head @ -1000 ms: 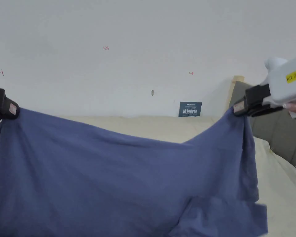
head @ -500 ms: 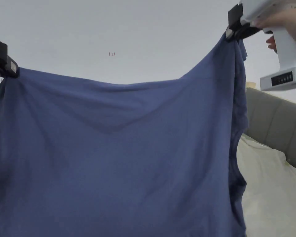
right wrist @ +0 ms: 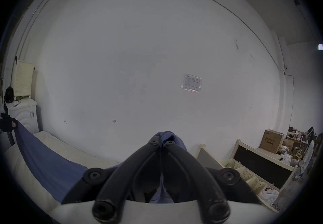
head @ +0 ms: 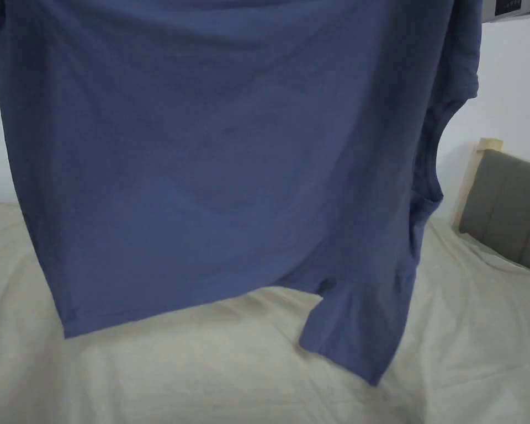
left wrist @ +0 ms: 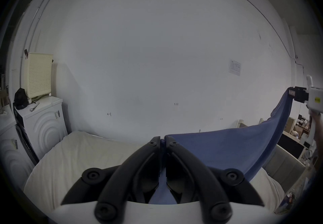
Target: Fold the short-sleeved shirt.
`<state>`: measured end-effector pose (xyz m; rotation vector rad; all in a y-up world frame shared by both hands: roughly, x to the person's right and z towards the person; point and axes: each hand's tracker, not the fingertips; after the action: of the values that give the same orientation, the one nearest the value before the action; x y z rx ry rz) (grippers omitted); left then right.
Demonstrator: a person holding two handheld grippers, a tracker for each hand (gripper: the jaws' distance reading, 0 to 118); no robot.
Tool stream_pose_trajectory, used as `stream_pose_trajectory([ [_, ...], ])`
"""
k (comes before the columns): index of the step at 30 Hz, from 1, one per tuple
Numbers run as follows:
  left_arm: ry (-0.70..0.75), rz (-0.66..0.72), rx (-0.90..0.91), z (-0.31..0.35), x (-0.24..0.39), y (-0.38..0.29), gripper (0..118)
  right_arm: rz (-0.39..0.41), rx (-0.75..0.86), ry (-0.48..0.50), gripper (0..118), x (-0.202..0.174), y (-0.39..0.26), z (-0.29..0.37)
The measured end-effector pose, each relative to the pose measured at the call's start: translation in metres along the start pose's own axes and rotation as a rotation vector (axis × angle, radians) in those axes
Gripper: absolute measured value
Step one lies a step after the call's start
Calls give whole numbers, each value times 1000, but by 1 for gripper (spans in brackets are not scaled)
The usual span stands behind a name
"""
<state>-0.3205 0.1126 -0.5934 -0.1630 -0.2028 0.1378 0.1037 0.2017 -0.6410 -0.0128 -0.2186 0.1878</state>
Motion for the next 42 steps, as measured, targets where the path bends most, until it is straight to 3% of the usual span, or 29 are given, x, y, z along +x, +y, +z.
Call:
stream_pose_trajectory([
  [7,17,-61,-132,-24,1,-47,5,-5,-146,92,0,-19,-83,-16],
  [11,-55,42,-305,-37,-2,-134,5,-37,-338,217,0,-36,-211,-15],
  [16,-83,115,-515,-24,1,-275,5,-128,-599,350,0,-51,-396,38],
  [19,-113,144,-583,14,3,-346,5,-90,-696,374,0,-49,-478,88],
  [22,-111,120,-616,57,7,-398,5,-138,-770,397,0,-35,-527,138],
  [27,-112,129,-626,120,-10,-423,5,-177,-747,384,0,8,-539,218],
  [34,-144,75,-513,215,-31,-382,5,-202,-681,376,0,79,-499,293],
  [42,-225,-62,-677,264,-22,-390,5,-175,-783,406,0,95,-502,344],
])
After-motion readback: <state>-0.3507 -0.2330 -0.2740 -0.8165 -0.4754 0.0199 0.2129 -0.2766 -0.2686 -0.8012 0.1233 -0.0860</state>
